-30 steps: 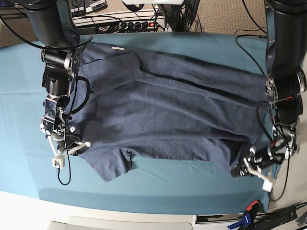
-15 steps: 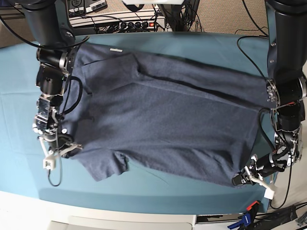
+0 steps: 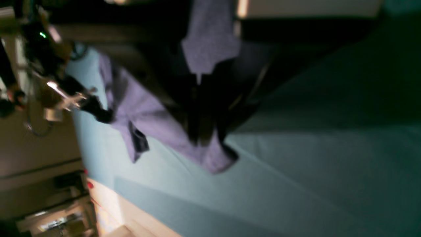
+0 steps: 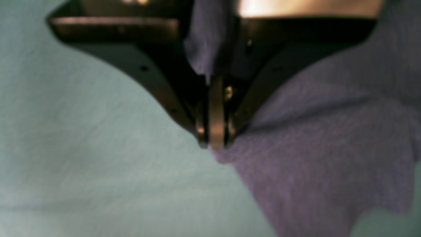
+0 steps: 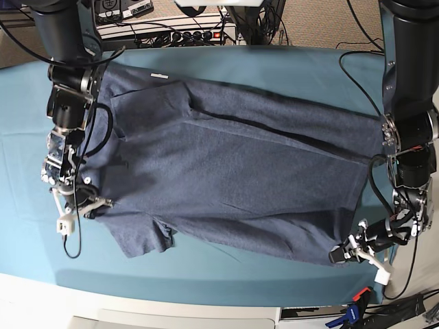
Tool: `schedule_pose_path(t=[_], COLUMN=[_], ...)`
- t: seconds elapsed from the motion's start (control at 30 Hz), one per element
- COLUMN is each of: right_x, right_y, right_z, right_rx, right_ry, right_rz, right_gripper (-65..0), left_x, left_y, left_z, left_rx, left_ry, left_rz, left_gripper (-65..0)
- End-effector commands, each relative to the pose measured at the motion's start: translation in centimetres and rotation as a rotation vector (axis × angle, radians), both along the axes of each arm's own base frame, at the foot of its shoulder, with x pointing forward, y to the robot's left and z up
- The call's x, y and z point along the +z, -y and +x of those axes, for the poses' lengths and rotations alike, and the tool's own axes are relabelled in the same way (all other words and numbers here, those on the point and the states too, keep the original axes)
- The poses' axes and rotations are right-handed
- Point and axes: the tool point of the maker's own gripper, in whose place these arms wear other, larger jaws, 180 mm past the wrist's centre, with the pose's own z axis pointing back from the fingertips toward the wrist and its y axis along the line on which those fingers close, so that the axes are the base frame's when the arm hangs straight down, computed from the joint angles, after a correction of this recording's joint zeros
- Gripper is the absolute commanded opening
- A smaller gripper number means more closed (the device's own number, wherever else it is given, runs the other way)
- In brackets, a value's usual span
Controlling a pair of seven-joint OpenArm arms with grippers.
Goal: Fold the T-shirt properly
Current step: 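Lift the held hem and fold it over toward the collar with both grippers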
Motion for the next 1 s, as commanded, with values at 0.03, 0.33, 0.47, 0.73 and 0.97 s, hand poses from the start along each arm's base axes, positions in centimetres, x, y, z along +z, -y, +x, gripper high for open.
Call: schedule_pose_path(t=[0.03, 0.33, 0.47, 0.73, 0.97], right_x=[3.4, 5.5, 6.3, 4.5, 2.4], right_y=[0.3, -0.7, -1.4, -1.9, -1.9], right_z=[1.3, -1.2, -2.6, -5.2, -6.9], right_rx=[0.028, 0.091, 0.121, 0.143, 0.146], right_ry=[0.106, 0.153, 0.166, 0.121, 0.072], right_rz=[-0.016, -0.096, -0.144, -0.162, -0.158], right_gripper=[-65.0, -65.0, -65.0, -65.0, -65.0], left_x=[2.9, 1.3, 1.7, 2.0, 2.5], left_y=[-0.8, 0.9, 1.6, 1.2, -0.8], left_z=[0.9, -0.7, -1.2, -1.6, -1.8], left_rx=[-0.003, -0.127, -0.157, -0.166, -0.136], left_ry=[0.067, 0.009, -0.006, -0.015, -0.011], left_rz=[-0.016, 0.043, -0.003, -0.023, -0.028], left_gripper=[-65.0, -65.0, -65.0, -65.0, -65.0])
